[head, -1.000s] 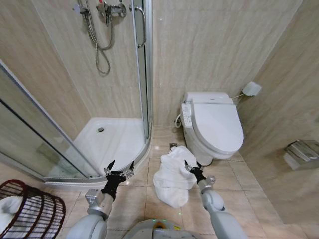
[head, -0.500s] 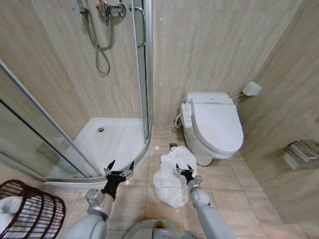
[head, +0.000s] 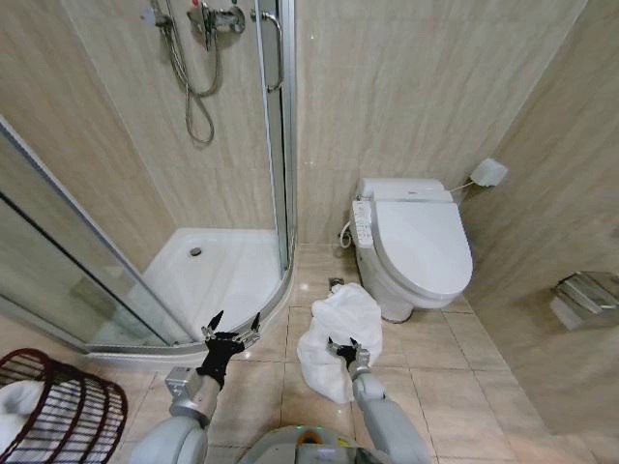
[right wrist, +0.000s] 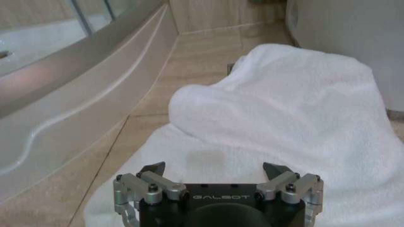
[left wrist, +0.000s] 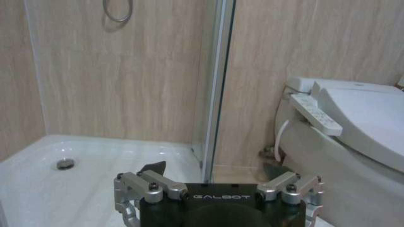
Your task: Discard the used towel into the hamper.
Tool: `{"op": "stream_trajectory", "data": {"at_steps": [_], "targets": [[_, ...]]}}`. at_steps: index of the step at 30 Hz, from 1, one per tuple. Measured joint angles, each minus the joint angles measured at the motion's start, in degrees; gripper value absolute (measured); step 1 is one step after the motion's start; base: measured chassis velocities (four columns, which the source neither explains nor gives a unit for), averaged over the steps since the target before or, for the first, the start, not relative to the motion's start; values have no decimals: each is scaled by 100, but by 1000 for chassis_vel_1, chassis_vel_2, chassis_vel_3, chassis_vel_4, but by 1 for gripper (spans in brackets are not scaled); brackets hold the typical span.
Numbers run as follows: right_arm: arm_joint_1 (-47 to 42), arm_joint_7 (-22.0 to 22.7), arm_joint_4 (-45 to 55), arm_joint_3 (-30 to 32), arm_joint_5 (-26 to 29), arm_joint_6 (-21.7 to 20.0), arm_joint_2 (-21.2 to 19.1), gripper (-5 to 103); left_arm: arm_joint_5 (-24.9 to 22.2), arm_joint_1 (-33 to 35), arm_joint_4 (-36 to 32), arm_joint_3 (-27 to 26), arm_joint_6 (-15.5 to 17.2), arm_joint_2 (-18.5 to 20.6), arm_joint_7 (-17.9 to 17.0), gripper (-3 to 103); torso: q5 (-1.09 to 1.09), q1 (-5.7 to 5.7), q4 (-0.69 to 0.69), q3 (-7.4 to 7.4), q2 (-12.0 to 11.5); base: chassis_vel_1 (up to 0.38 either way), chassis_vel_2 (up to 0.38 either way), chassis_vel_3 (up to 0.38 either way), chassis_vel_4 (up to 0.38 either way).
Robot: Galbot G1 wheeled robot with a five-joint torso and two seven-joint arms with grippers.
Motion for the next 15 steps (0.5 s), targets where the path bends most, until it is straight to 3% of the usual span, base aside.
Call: {"op": "stream_trajectory", "data": {"at_steps": [12,15], "targets": [[23,-19,-408,168,-211,-16,16,103,0,0,0,0,0,0,0,100,1,0,0,0,0,0,0,0,0],[55,-22,-544,224,-229,-10,8,97,0,0,0,0,0,0,0,100,1,0,0,0,0,0,0,0,0]]}}
